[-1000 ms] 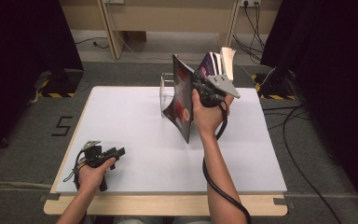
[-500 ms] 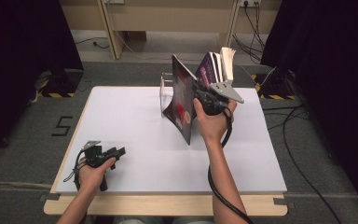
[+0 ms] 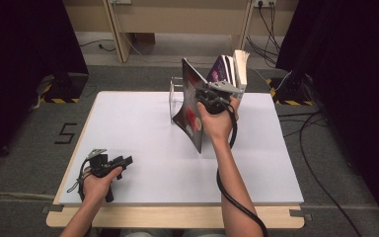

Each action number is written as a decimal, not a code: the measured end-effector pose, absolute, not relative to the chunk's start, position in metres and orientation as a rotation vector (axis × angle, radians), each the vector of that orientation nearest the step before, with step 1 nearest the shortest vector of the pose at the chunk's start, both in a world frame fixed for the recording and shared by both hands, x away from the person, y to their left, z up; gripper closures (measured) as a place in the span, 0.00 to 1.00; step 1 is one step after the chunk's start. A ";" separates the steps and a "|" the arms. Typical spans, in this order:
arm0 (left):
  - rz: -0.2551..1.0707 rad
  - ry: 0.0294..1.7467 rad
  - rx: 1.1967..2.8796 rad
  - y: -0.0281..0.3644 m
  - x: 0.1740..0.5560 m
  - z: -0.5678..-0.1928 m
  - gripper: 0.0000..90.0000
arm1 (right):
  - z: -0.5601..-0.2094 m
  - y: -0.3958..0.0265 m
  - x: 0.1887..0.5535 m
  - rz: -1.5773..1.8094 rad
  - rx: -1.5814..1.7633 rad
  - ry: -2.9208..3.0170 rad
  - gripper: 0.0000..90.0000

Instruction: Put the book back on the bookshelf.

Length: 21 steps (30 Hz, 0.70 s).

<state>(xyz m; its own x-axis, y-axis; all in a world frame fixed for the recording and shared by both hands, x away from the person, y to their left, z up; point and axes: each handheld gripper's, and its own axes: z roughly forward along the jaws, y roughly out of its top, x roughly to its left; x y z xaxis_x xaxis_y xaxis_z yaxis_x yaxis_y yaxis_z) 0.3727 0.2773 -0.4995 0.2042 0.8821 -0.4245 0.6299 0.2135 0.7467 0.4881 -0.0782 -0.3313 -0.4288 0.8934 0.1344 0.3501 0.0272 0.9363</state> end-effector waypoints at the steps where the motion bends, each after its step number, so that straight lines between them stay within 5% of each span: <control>1: 0.324 1.509 1.496 0.277 0.373 -0.499 0.56 | -0.331 -0.077 0.490 1.389 1.282 1.817 0.91; 21: 0.324 1.509 1.491 0.278 0.373 -0.499 0.56 | -0.317 -0.057 0.487 1.457 1.186 1.611 0.97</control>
<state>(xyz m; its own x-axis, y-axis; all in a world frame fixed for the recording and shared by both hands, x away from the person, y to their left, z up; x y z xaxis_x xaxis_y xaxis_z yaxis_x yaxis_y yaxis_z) 0.3729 0.2784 -0.4993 0.2014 0.8810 -0.4280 0.6272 0.2196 0.7473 0.4870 -0.0569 -0.3165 -0.3757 0.9212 0.1008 0.1930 -0.0286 0.9808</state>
